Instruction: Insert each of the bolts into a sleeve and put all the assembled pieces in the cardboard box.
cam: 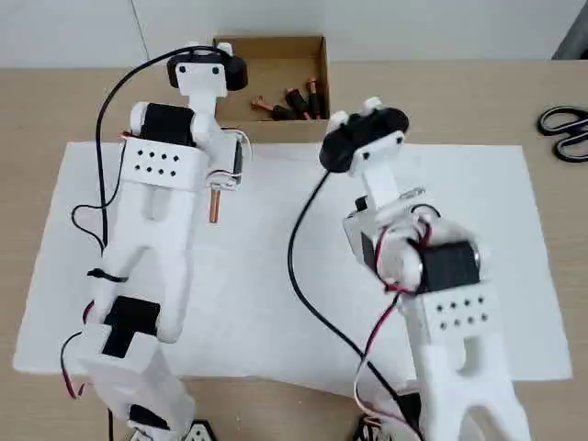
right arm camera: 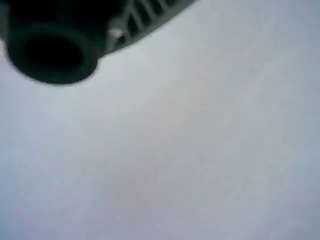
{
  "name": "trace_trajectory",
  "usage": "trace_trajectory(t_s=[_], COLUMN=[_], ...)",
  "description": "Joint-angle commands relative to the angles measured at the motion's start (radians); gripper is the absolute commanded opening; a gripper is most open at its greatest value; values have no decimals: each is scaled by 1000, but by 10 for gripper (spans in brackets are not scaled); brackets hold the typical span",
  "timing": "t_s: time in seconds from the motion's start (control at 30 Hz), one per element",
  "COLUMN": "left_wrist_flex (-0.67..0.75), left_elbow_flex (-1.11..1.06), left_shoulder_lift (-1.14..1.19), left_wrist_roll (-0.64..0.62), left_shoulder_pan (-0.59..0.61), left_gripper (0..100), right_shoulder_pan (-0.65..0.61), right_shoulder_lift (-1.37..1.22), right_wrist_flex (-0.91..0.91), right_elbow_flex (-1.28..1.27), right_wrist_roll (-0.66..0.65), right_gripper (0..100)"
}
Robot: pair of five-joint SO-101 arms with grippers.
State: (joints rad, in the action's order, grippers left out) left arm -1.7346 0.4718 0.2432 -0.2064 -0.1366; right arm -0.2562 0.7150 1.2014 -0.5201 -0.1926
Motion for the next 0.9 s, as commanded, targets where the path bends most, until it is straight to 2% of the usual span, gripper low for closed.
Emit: trace_trajectory(t_s=[0.0, 0.1, 0.2, 0.3, 0.43, 0.67, 0.87], left_wrist_flex=[-6, 5, 48, 100, 160, 166, 167], left_elbow_flex=[41, 45, 44, 45, 47, 45, 47], left_shoulder_lift=[-21, -15, -15, -23, -23, -23, -23], left_wrist_roll=[-81, -163, -192, -278, -356, -365, -365], left_shoulder_pan=[-28, -57, -74, -84, -91, -92, -167], left_gripper=[5, 5, 5, 5, 5, 5, 5], right_shoulder_pan=[5, 5, -10, -27, -33, -36, -56], right_shoulder_lift=[119, 165, 222, 289, 378, 564, 725], right_wrist_flex=[-214, -288, -292, -294, -414, -725, -888], right_elbow_flex=[-203, -339, -400, -445, -540, -878, -1046], right_wrist_roll=[78, 132, 199, 282, 292, 288, 293], right_gripper=[4, 4, 4, 4, 4, 4, 4])
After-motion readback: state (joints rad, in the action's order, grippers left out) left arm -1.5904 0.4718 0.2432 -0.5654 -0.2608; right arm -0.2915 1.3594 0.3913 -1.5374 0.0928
